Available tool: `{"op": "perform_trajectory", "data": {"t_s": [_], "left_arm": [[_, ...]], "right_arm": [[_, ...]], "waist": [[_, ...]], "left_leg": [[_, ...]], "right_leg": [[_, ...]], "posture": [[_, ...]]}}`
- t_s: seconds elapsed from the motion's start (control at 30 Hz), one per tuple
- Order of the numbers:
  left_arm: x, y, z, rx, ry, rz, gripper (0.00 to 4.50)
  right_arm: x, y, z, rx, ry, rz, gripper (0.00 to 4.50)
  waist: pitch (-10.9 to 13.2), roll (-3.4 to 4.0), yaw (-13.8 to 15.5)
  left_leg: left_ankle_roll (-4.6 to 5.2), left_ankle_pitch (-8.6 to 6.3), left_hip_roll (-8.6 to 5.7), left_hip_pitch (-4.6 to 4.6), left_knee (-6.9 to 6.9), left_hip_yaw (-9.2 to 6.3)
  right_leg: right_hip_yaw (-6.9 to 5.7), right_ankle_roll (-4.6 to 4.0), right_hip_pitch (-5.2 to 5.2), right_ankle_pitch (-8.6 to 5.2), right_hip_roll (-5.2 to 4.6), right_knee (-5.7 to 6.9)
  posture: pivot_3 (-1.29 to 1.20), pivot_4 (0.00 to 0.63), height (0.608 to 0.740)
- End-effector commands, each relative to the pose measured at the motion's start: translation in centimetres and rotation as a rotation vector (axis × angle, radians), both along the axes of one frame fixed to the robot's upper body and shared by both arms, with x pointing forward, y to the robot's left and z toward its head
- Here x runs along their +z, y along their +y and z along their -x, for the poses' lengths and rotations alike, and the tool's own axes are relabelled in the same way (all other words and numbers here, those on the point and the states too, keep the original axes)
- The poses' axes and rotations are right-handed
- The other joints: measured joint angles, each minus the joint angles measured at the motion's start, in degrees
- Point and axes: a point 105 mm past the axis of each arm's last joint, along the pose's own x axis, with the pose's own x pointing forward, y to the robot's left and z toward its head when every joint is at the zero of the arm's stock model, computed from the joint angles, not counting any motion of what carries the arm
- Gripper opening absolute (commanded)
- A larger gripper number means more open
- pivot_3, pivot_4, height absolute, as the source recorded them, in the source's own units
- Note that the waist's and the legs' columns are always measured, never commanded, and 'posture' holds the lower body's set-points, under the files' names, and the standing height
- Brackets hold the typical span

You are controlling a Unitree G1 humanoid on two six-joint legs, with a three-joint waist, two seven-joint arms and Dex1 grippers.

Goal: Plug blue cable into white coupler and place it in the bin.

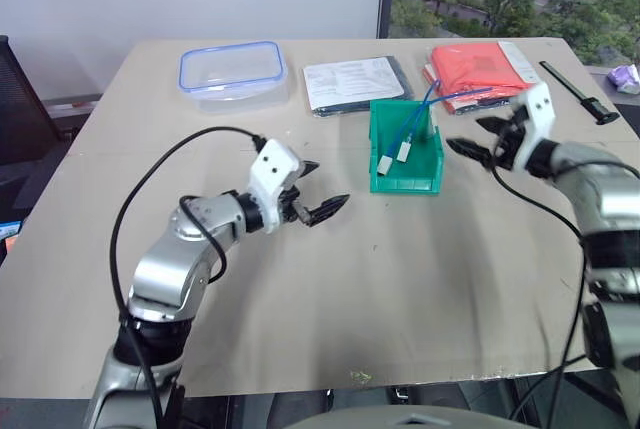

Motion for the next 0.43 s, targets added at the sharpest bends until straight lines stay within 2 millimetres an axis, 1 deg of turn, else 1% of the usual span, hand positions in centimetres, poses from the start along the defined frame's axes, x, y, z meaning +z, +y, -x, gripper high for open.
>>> {"op": "perform_trajectory", "data": {"t_s": [0.03,0.13,0.23,0.33,0.4,0.43], "left_arm": [[0.5,2.2,0.6,0.156,-0.123,0.006,4.50],[-1.7,3.5,2.3,0.223,-0.089,0.006,4.50],[-4.5,3.8,4.9,0.242,-0.015,-0.015,4.50],[-6.5,3.7,7.1,0.216,0.061,-0.005,4.50],[-7.6,3.8,8.1,0.202,0.079,-0.032,4.50],[-8.0,3.9,8.4,0.199,0.081,-0.045,4.50]], "right_arm": [[1.3,0.1,4.0,0.120,-0.093,-0.011,4.39],[-1.9,-0.4,7.0,0.151,-0.059,0.015,4.39],[-4.9,-0.9,9.3,0.150,-0.065,0.005,4.39],[-6.8,-1.3,11.1,0.129,-0.101,-0.038,4.39],[-7.8,-1.5,11.9,0.120,-0.080,-0.053,4.39],[-8.2,-1.6,12.1,0.113,-0.070,-0.056,4.39]], "waist": [[0.0,0.00,-0.1],[0.0,-0.01,-0.1],[0.0,-0.01,0.0],[0.0,0.00,0.0],[0.0,0.00,0.0],[0.0,0.00,0.0]], "left_leg": [[0.00,0.00,0.02,0.04,-0.04,0.02],[0.01,-0.01,0.08,0.13,-0.09,0.00],[0.00,-0.01,0.07,0.17,-0.12,-0.03],[0.00,0.00,0.06,0.23,-0.12,0.07],[-0.01,0.01,0.05,0.29,-0.11,0.16],[-0.01,0.01,0.05,0.47,-0.09,0.32]], "right_leg": [[0.04,0.00,0.00,0.00,0.01,0.01],[0.02,0.00,0.07,0.00,0.02,0.02],[-0.03,-0.01,0.10,-0.01,-0.01,0.03],[0.08,-0.03,0.13,-0.03,-0.04,-0.04],[0.09,-0.18,0.14,-0.10,-0.04,-0.02],[0.11,-0.24,0.24,-0.13,-0.10,0.00]], "posture": [[0.00,0.150,0.737],[0.00,0.150,0.737],[0.00,0.150,0.737],[0.00,0.150,0.737],[0.00,0.150,0.737],[0.00,0.150,0.737]]}}
